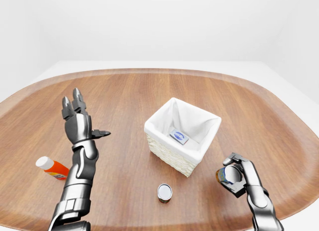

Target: Pick up the alphabet soup and the cream cheese box, and put them in the basket.

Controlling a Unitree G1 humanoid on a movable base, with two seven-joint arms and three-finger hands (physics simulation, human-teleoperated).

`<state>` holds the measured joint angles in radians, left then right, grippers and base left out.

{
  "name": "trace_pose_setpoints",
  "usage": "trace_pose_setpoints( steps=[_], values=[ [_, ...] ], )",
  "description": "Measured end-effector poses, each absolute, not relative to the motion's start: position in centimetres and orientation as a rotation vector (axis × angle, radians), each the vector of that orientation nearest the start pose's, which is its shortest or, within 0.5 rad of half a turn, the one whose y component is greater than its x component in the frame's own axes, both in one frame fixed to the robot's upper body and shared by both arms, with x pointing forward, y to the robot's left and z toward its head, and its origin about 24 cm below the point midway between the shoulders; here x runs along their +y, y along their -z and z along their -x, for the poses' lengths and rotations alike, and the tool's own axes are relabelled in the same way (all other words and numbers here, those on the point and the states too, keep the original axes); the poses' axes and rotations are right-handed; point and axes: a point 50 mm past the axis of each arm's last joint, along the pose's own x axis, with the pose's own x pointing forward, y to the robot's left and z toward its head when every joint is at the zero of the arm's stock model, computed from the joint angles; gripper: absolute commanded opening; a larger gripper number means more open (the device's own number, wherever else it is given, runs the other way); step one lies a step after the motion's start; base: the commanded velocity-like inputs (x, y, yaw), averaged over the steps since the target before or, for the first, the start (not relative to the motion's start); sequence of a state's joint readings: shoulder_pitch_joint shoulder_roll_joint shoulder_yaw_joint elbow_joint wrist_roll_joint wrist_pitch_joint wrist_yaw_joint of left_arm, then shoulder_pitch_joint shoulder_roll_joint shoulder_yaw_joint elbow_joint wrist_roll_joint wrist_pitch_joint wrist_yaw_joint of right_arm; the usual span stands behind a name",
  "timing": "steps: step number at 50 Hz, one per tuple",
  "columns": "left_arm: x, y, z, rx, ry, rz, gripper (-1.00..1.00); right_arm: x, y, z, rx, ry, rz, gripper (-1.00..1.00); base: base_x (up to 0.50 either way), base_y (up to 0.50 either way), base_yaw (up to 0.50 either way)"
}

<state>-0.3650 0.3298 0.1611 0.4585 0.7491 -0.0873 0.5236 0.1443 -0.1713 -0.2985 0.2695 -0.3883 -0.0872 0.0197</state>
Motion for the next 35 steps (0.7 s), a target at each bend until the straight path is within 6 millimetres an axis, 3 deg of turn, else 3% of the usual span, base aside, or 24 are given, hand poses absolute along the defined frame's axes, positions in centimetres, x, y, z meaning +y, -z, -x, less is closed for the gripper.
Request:
trace_pose_setpoints(
  steps=[13, 35],
  values=[
    [25.4, -9.0, -31.0, -0.225, -0.578, -1.014, 1.0, -26.9, -0.4, -20.5, 0.227, 0.316, 0.545, -1.0, 0.0, 0.0, 0.0],
    [25.4, -8.8, -31.2, -0.216, -0.572, -1.02, 1.0, -27.3, -8.5, -22.6, -0.046, 0.431, 0.557, -1.0, 0.0, 0.0, 0.0]
  ],
)
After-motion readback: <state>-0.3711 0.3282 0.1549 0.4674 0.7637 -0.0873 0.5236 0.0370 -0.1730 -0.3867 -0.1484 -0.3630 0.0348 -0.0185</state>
